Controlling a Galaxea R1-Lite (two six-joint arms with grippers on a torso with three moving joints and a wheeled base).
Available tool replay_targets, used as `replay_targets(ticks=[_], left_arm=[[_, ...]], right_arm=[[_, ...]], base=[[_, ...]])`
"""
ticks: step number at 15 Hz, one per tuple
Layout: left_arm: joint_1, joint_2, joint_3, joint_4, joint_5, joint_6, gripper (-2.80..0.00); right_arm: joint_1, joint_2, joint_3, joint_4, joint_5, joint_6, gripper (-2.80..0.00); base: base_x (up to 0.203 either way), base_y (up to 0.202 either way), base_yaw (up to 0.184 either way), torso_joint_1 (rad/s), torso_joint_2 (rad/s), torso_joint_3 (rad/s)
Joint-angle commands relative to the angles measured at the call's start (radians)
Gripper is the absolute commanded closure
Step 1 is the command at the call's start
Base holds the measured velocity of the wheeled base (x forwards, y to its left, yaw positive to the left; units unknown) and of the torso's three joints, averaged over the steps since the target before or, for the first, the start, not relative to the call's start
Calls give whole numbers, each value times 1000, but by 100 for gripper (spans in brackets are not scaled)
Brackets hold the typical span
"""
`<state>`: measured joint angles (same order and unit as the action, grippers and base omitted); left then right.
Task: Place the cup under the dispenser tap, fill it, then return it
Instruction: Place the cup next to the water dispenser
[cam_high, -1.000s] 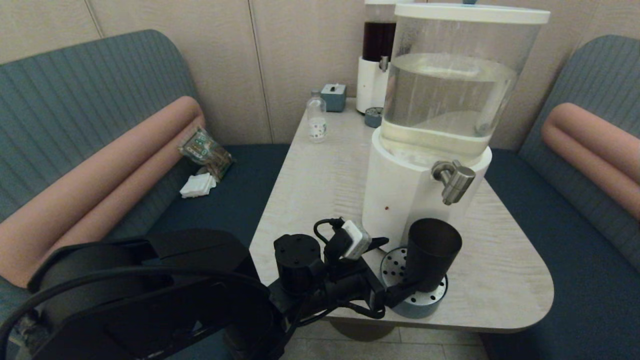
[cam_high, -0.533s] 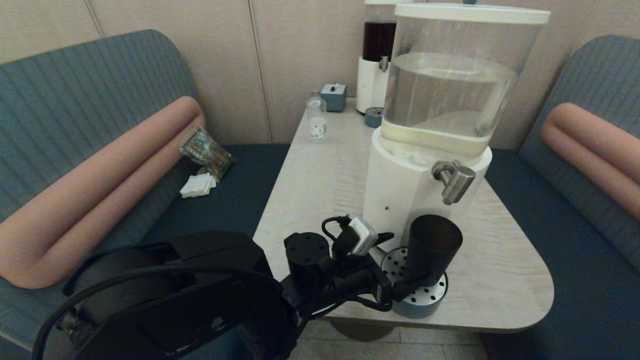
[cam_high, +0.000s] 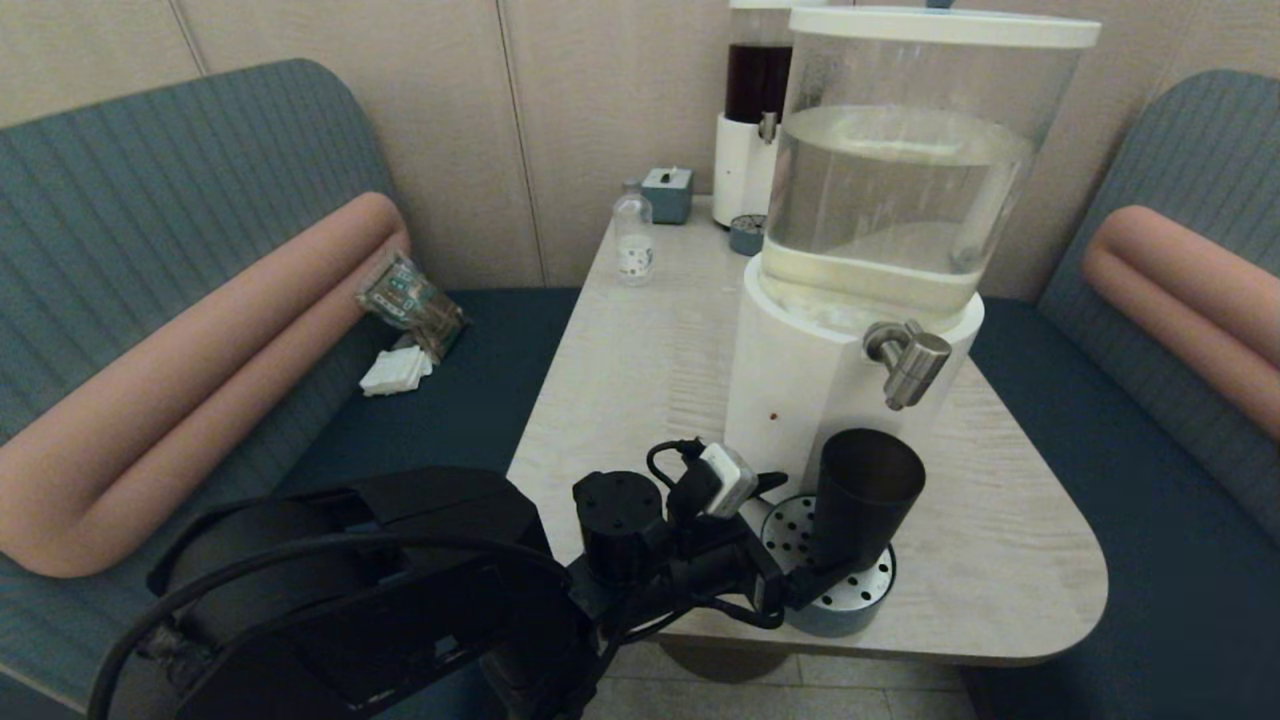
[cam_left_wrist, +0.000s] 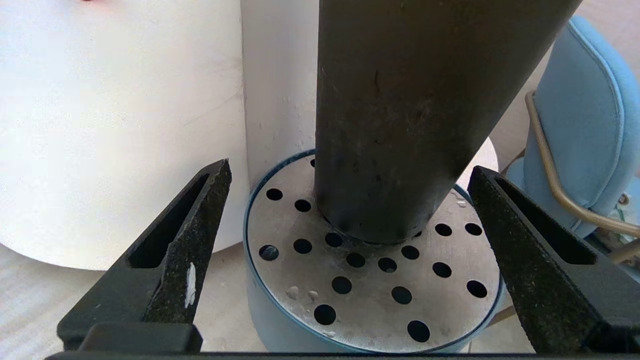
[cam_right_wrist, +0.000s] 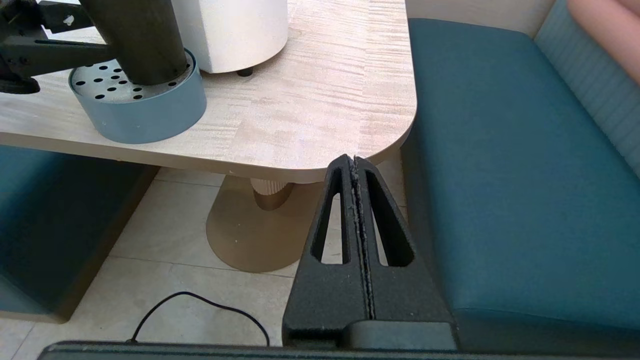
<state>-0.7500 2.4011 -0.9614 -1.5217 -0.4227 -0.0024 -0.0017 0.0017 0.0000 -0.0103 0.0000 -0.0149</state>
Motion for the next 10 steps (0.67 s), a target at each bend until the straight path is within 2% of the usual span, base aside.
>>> replay_targets(ticks=[1, 10], left_arm=[[0, 0, 0, -8, -2, -1, -280], [-27, 27, -34, -8, -19, 0, -280]], right_arm=[[0, 1, 2, 0, 0, 0, 0], [0, 1, 2, 0, 0, 0, 0]], base=[[0, 0, 0, 0, 0, 0], [0, 0, 0, 0, 0, 0]])
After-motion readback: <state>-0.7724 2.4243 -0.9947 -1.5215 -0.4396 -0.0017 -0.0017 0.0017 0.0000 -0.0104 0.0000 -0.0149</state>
